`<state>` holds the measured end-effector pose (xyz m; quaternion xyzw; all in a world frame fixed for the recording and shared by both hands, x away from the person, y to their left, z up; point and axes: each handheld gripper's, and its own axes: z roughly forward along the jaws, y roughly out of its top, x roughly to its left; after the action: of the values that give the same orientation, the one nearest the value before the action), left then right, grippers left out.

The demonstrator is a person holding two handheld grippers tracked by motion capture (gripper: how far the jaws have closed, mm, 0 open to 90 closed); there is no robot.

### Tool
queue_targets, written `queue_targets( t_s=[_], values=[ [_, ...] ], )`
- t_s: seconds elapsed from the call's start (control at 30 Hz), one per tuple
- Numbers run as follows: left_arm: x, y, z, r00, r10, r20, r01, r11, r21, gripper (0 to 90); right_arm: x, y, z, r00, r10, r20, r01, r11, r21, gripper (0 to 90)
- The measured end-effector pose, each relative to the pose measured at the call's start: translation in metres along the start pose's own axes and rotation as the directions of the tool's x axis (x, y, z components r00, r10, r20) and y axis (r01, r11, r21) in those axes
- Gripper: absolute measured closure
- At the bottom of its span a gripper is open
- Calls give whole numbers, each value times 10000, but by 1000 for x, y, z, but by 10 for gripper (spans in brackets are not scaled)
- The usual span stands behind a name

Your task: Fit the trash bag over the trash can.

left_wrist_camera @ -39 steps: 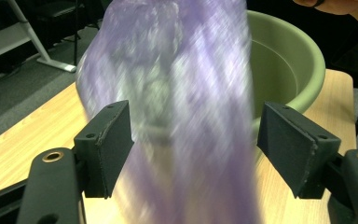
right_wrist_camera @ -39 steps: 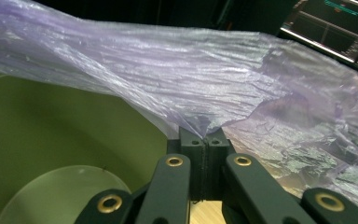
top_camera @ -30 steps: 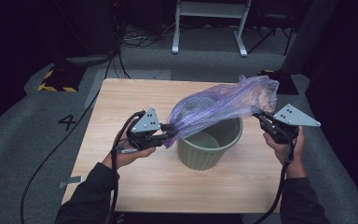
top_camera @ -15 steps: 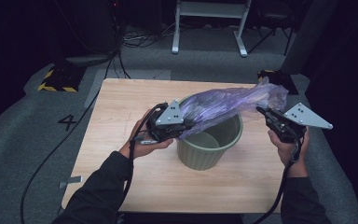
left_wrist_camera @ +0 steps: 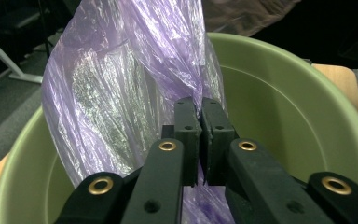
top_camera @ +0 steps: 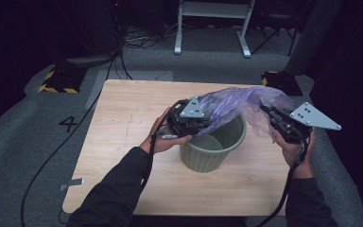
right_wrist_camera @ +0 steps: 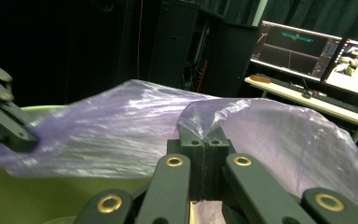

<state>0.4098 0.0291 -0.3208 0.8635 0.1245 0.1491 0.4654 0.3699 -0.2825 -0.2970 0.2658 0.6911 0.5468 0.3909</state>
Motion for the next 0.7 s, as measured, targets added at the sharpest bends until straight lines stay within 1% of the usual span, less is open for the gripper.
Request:
queue_targets(
  t_s=[0.03,0.1,0.13,0.2,0.23,0.27,0.3,0.33,0.37,0.4,0.43,0.47,0.5,0.57,0.6,0.63,0.67,0.7],
  values=[
    [0,-1,3,10000,5,-23,-5,9999,171,827,1,1,0,9999,-12,-117,12,10000,-9,900],
    [0,-2,4,10000,-26,-22,26,9998,204,812,2,1,0,9998,-38,-191,38,10000,26,900],
    [1,-4,3,9999,-128,-28,129,9998,167,762,6,-1,3,9993,-182,-332,187,9997,163,900],
    [1,-6,2,9999,-169,12,169,9998,82,751,7,-1,4,9990,-228,-373,236,9995,202,900],
    [2,-8,-2,9996,-294,47,294,9996,-27,675,10,-3,6,9981,-311,-532,327,9990,289,900],
    [2,-8,-2,9996,-294,47,294,9996,-27,611,10,-3,6,9981,-311,-532,327,9990,289,900],
    [2,-10,-7,9990,-437,-30,437,9990,-124,558,13,-5,8,9967,-333,-740,361,9987,361,900],
    [2,-10,-7,9990,-437,-30,437,9990,-124,513,15,-6,9,9957,-378,-850,413,9983,400,900],
    [2,-11,-8,9987,-514,-23,514,9985,-189,513,15,-6,9,9957,-378,-850,413,9983,400,900],
    [1,-13,-11,9981,-610,26,611,9978,-273,417,18,-7,11,9939,-508,-977,557,9973,486,900],
    [1,-15,-13,9978,-664,84,666,9973,-319,417,18,-7,11,9939,-508,-977,557,9973,486,900],
    [2,-18,-17,9967,-804,92,808,9958,-434,365,22,-7,13,9917,-646,-1116,711,9959,553,900],
    [2,-18,-17,9967,-804,92,808,9958,-434,362,22,-7,13,9917,-646,-1116,711,9959,553,900],
    [3,-24,-20,9959,-889,171,895,9953,-382,355,27,-7,14,9899,-839,-1147,909,9942,575,900],
    [3,-24,-20,9959,-889,171,895,9953,-382,373,28,-7,13,9897,-906,-1107,974,9935,584,900],
    [4,-26,-21,9961,-862,203,868,9956,-348,414,28,-7,12,9900,-949,-1041,1016,9930,607,900],
    [4,-28,-21,9968,-789,87,791,9965,-259,442,28,-7,12,9900,-949,-1041,1016,9930,607,900],
    [4,-31,-21,9975,-708,-53,708,9974,-136,510,27,-9,8,9904,-963,-992,1027,9928,611,900]
  ],
)
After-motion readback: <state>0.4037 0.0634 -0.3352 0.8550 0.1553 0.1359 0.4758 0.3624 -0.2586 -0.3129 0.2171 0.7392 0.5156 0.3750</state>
